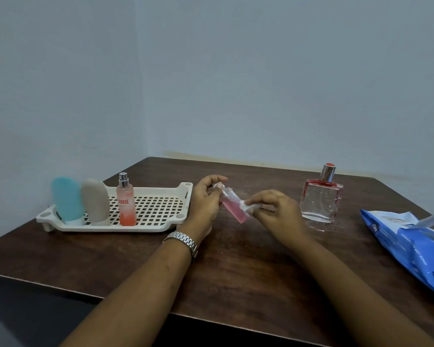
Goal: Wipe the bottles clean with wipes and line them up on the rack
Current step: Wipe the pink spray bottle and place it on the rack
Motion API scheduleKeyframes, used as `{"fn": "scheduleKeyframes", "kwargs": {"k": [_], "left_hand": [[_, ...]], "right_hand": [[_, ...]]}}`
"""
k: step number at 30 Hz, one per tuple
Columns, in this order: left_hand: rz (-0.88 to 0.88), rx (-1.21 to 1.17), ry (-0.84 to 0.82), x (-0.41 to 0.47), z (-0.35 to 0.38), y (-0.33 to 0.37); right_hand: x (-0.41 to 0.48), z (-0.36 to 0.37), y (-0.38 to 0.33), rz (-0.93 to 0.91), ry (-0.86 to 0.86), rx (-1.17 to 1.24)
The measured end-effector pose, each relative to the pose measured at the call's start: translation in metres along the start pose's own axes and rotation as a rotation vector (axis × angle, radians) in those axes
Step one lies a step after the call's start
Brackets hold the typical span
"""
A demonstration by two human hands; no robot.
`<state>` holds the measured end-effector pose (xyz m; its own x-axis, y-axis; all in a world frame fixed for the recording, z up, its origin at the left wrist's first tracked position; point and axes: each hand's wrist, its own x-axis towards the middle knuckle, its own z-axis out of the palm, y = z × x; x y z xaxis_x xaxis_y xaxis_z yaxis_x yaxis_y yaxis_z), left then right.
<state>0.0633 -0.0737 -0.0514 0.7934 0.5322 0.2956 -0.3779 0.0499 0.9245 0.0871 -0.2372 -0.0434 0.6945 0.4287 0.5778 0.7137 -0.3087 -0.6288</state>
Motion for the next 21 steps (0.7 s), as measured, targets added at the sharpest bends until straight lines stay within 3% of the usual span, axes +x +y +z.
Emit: {"fn": "scheduleKeyframes", "kwargs": {"k": [5,11,21], "left_hand": [[-0.006,0.047,-0.003,0.0016,-0.0015,-0.0033],[-0.025,0.074,-0.099,-0.0009,0.0006,-0.0048],[0.001,0.011,-0.158,-0.0057,0.0004,0.0012]], "right_hand": [[-0.0007,-0.0002,-0.0014,-0.093,-0.171,-0.214],[0.0008,-0.0006,0.002,-0.087,-0.076,-0.184],[0.0002,-0.0023,-0.0002,-0.079,-0.172,-0.188]]}}
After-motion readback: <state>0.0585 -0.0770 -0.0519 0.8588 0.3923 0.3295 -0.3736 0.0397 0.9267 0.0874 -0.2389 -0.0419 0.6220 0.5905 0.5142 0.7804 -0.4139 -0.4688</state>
